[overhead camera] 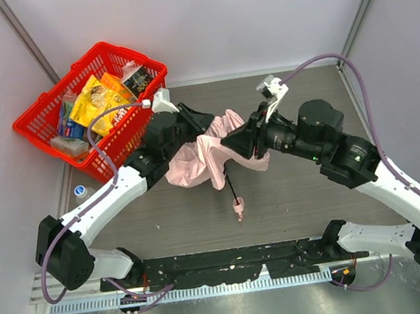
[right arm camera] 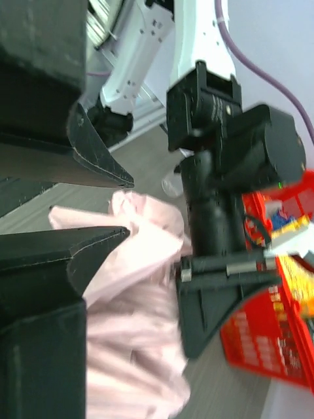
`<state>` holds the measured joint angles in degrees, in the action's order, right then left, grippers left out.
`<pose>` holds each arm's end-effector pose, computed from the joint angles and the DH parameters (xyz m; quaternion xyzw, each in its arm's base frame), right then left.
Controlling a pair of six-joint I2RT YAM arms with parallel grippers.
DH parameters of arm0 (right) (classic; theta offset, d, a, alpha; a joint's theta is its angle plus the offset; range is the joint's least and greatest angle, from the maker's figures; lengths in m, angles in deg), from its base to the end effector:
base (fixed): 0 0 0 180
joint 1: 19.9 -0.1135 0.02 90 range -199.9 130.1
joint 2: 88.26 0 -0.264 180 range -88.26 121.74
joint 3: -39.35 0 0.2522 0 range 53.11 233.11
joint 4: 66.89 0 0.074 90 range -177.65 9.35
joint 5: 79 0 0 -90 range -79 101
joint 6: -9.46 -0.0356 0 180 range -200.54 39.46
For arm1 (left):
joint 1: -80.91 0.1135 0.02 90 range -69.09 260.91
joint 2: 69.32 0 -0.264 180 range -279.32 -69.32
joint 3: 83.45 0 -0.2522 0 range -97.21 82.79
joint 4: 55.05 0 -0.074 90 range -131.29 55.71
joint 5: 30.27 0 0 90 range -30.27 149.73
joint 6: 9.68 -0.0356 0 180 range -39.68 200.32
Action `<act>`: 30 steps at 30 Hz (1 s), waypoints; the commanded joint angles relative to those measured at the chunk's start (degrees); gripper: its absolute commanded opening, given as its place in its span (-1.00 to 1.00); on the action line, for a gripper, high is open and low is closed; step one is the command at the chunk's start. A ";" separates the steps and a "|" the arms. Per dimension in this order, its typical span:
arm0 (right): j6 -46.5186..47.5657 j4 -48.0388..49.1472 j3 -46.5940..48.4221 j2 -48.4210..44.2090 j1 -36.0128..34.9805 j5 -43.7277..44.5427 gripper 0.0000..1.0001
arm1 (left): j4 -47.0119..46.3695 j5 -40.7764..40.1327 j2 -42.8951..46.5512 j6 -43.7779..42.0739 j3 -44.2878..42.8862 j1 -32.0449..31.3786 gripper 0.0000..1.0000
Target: Put away the umbrella
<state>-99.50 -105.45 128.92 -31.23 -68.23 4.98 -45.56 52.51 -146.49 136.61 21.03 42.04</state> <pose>0.1287 0.1502 0.4592 -0.2221 0.7091 0.4026 0.5345 0.2525 -0.1978 0.3425 -0.1563 0.7559 -0.4351 0.4635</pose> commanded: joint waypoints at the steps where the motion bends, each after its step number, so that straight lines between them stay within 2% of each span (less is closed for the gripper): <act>1: -2.84 8.36 -3.64 2.90 -1.76 -7.44 -0.28 | -3.02 -1.75 0.09 1.89 -4.77 0.02 -1.00; 2: -2.66 8.80 -4.26 3.43 -1.76 -6.99 -0.25 | -2.93 -1.22 0.17 2.24 -5.12 -0.06 -1.00; 4: -2.22 10.28 -5.93 4.13 -1.76 -6.37 -0.05 | -2.93 -0.86 0.35 3.03 -5.30 -0.15 -1.00; 6: -2.48 12.57 -8.56 4.31 -1.85 -5.15 0.36 | -1.97 -0.86 0.70 3.03 -5.65 -0.41 -1.00; 9: -0.38 12.15 -9.28 5.80 -2.90 2.65 0.45 | -1.09 -0.69 1.66 2.95 -5.74 -0.77 -1.00; 13: 0.42 12.49 -7.96 8.35 -2.90 4.43 0.43 | -1.79 -0.52 2.72 2.51 -4.87 -1.29 -1.00; 15: 0.50 13.02 -8.40 8.97 -2.90 10.31 -0.06 | -3.45 0.80 3.33 1.90 -4.08 -1.29 -1.00; 16: 0.76 11.11 -7.79 9.58 -2.90 13.46 -0.67 | -4.68 1.07 3.95 1.63 -3.38 -1.29 -1.00; 18: 0.77 7.85 -7.87 9.76 -2.90 13.76 -0.91 | -9.32 1.86 5.53 0.84 -0.92 -1.29 -1.00; 22: -0.99 11.17 -13.66 5.90 -2.90 8.67 -0.98 | -17.52 4.41 7.73 -0.57 2.78 -1.03 -1.00; 28: -3.80 9.51 -17.27 2.30 -2.99 9.27 -0.98 | -14.72 0.82 9.48 -1.10 2.96 -0.77 -1.00; 30: -5.82 10.46 -19.73 -0.33 -2.99 10.32 -0.98 | -17.76 -0.68 10.28 -0.40 4.62 -0.77 -1.00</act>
<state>-100.16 -93.01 112.72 -26.90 -72.08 9.98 -51.33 55.48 -142.40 135.52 25.32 40.44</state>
